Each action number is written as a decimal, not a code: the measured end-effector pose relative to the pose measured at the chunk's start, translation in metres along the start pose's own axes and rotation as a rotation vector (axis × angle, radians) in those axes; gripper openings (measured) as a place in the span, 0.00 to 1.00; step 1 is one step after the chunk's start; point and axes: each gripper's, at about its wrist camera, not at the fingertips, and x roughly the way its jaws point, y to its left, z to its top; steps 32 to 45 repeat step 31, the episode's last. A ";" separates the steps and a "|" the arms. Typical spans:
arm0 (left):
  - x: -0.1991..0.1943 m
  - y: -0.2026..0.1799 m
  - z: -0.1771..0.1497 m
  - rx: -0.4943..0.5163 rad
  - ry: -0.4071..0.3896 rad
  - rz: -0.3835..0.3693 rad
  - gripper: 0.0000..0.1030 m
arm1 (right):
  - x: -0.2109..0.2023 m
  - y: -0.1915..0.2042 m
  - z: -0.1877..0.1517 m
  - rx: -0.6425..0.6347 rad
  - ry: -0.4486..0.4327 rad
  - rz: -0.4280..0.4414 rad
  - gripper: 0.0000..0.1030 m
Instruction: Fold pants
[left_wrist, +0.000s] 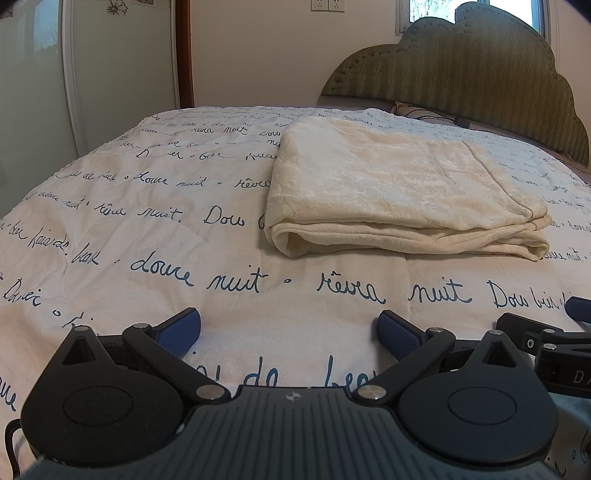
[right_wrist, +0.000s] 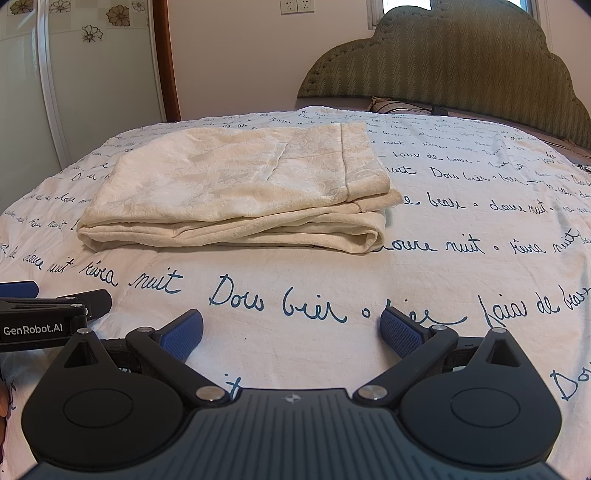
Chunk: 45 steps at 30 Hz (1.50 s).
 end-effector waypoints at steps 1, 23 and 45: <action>0.000 0.000 0.000 0.000 0.000 0.000 1.00 | 0.000 0.000 0.000 0.000 0.000 0.000 1.00; 0.001 0.000 0.000 -0.004 0.002 -0.003 1.00 | 0.000 0.000 0.000 0.001 0.000 0.001 1.00; 0.000 0.001 -0.001 -0.012 0.000 -0.010 1.00 | 0.000 0.001 0.000 -0.003 0.001 -0.002 1.00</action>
